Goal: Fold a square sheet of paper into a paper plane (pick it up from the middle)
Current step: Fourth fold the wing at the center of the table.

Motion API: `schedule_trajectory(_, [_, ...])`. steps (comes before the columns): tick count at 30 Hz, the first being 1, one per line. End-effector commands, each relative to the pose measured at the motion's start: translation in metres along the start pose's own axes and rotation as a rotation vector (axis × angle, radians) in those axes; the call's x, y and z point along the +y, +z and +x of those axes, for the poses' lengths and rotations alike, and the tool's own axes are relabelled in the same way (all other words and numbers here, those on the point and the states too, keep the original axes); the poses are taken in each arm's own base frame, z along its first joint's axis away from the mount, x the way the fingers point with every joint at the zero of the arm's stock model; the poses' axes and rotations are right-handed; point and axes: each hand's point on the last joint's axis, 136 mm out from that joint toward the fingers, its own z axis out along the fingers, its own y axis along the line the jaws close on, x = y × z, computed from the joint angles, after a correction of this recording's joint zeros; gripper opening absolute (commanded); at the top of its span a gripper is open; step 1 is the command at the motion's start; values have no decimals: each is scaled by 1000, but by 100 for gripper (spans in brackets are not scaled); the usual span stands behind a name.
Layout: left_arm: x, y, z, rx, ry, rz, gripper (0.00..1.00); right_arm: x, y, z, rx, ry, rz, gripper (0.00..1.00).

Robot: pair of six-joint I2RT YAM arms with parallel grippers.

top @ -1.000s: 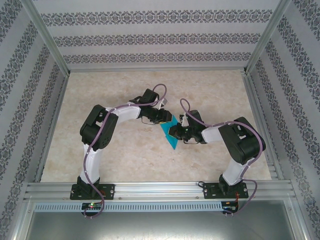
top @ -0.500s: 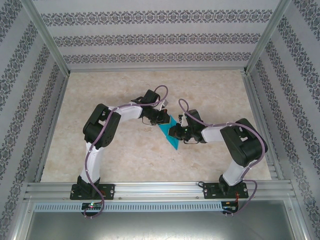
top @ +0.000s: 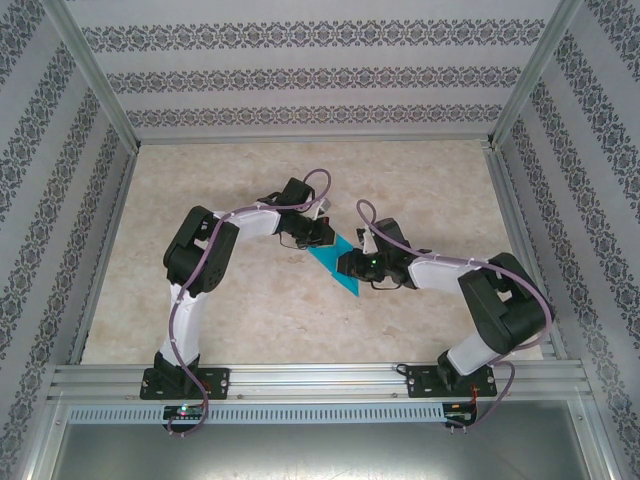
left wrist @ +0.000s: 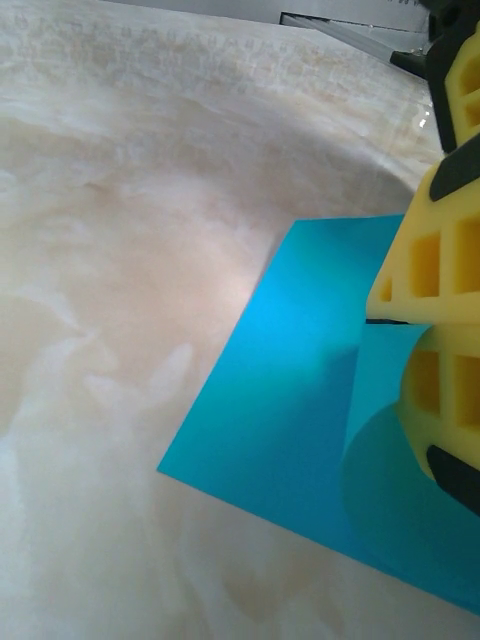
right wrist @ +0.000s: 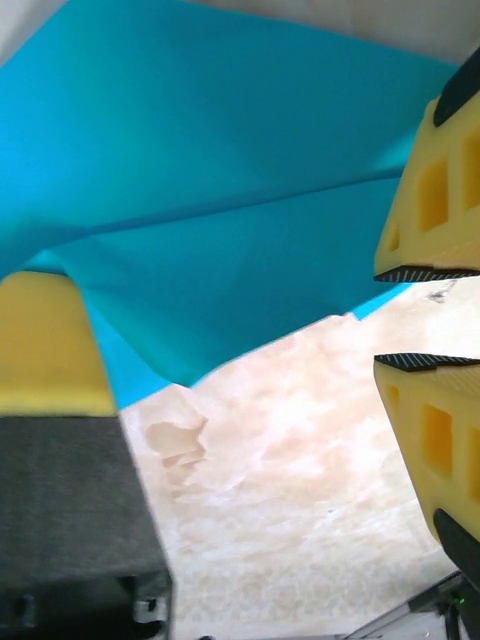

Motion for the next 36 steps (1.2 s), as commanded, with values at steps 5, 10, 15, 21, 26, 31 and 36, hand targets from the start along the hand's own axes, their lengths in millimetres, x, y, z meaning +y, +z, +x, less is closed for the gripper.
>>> schedule_trajectory(5, [15,2,8,30,-3,-7,0,-16,-12,19,29,-137,184,29])
schedule_trajectory(10, [13,1,8,33,-3,3,0,-28,-17,19,32,-204,305,28])
schedule_trajectory(15, [12,1,9,37,3,3,0,-25,-20,13,23,-248,330,27])
schedule_trajectory(21, [11,-1,11,41,5,4,0,-16,-33,7,-34,-269,311,27])
schedule_trajectory(26, [6,-4,9,36,11,24,0,-22,-30,9,-11,-266,315,28])
schedule_trajectory(31, [2,-5,8,38,14,36,0,-24,-22,12,34,-281,319,28])
schedule_trajectory(36, [-1,-6,8,38,19,48,0,-27,-17,14,65,-317,338,25])
